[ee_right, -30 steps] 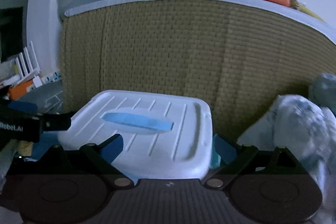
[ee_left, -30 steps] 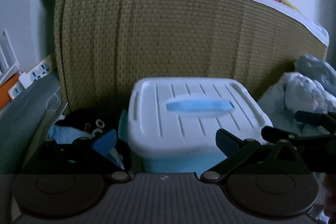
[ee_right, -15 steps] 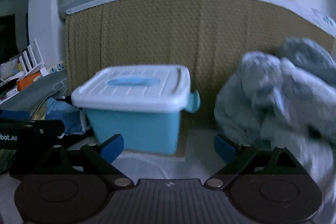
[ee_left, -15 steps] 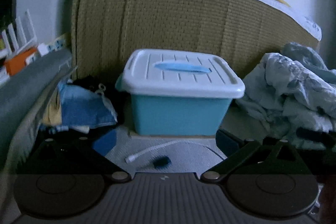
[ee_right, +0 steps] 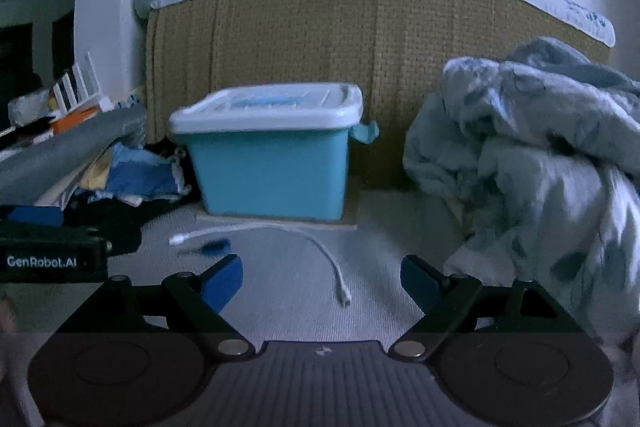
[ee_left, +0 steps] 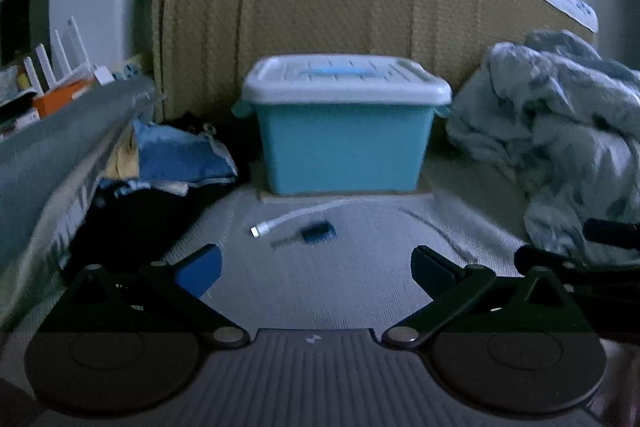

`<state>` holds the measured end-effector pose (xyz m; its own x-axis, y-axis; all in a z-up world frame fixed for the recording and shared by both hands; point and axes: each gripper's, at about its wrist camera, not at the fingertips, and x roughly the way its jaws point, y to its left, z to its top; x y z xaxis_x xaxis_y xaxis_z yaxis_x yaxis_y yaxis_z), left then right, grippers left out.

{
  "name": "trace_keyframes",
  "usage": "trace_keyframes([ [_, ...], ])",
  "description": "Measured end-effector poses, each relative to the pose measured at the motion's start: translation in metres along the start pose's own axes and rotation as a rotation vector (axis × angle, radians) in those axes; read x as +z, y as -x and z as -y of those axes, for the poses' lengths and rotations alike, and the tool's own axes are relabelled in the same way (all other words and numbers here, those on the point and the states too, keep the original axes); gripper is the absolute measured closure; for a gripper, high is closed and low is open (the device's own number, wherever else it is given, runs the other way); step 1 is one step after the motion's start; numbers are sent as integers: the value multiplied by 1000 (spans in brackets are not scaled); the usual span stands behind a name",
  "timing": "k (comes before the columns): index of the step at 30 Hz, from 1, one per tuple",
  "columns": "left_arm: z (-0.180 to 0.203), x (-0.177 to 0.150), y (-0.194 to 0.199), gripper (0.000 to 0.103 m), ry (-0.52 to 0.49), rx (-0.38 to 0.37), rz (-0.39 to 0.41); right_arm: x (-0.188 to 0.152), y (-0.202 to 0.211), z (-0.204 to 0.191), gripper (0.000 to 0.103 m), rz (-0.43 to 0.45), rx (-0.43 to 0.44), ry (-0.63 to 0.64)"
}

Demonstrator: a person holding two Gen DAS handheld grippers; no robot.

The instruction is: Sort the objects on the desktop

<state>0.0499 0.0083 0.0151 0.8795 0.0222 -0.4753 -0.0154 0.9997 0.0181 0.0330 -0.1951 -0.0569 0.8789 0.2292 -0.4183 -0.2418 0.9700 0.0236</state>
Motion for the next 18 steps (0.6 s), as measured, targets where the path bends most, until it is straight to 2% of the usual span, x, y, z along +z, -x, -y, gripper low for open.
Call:
trace_keyframes([
  [3,2,-12,2,0,-13,-3,-1,-10,1,0,13,-16,-8,6],
  [6,1,-24,-1,0,6,-31,-28,-20,3,2,14,-14,-9,-18],
  [8,0,-32,-4,0,15,-24,-46,-25,3,3,14,-14,-17,-23],
  [18,0,-39,-5,0,2,-21,-37,-37,-1,3,14,-39,-26,-23],
])
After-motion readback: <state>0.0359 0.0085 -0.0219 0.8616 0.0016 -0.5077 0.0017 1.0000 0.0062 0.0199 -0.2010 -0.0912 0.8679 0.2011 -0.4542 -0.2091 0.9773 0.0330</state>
